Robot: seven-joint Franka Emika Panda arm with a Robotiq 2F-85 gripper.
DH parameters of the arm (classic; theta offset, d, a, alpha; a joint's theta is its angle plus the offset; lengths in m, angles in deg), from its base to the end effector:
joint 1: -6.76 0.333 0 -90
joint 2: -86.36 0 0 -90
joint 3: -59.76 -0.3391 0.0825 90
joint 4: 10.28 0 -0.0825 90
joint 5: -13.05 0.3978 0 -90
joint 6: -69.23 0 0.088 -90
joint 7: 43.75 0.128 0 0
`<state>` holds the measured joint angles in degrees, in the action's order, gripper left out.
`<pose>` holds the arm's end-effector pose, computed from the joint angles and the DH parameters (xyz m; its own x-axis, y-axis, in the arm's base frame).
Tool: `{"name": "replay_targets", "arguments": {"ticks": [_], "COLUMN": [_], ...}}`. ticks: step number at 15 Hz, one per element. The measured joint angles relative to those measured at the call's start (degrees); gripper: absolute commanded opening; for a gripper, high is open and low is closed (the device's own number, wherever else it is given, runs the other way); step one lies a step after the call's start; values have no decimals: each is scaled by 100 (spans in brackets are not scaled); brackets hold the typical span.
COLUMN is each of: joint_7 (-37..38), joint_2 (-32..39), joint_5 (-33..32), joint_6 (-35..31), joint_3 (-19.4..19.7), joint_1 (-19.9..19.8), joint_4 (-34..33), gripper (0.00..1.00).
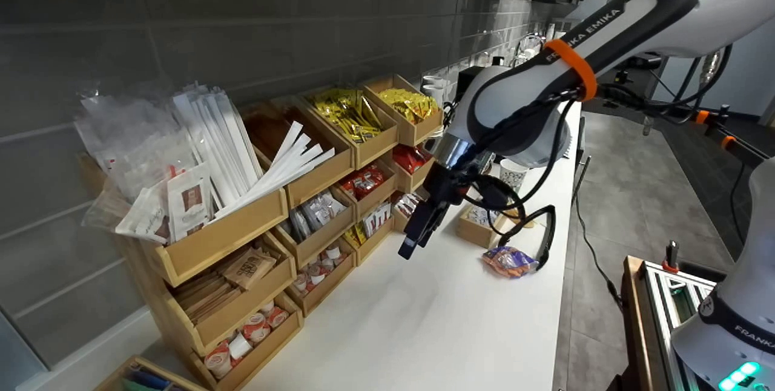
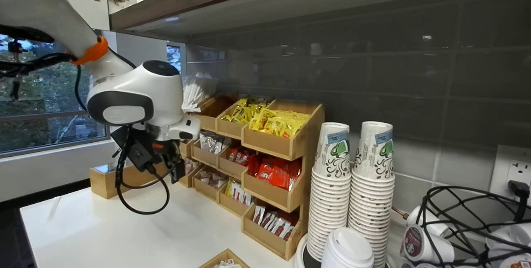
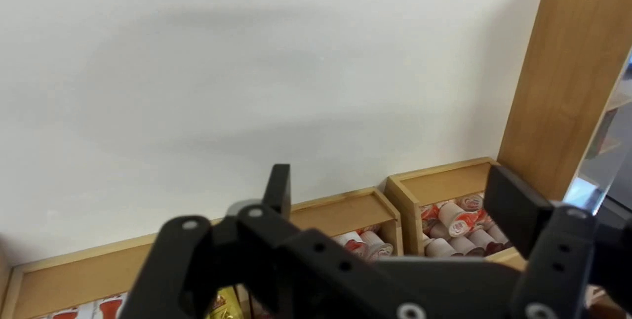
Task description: Put the coffee pod from the counter on the bottom shelf.
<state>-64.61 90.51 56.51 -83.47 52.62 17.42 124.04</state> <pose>0.5231 0.1538 0.3163 0.9709 -0.0193 0.2389 0.0814 -0.9110 -0.4043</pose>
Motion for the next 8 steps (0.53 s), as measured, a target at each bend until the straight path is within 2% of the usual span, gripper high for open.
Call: {"name": "replay_targets", "arguments": {"ticks": [4, 8], "joint_7": [876, 1060], "joint_2": [-544, -1111], "joint_5": [-1423, -2196], "joint_6": [0, 0], "joint_3": [0, 1], "joint_1": [-93, -147], "joint_4": [437, 856], "gripper": [100, 100]}}
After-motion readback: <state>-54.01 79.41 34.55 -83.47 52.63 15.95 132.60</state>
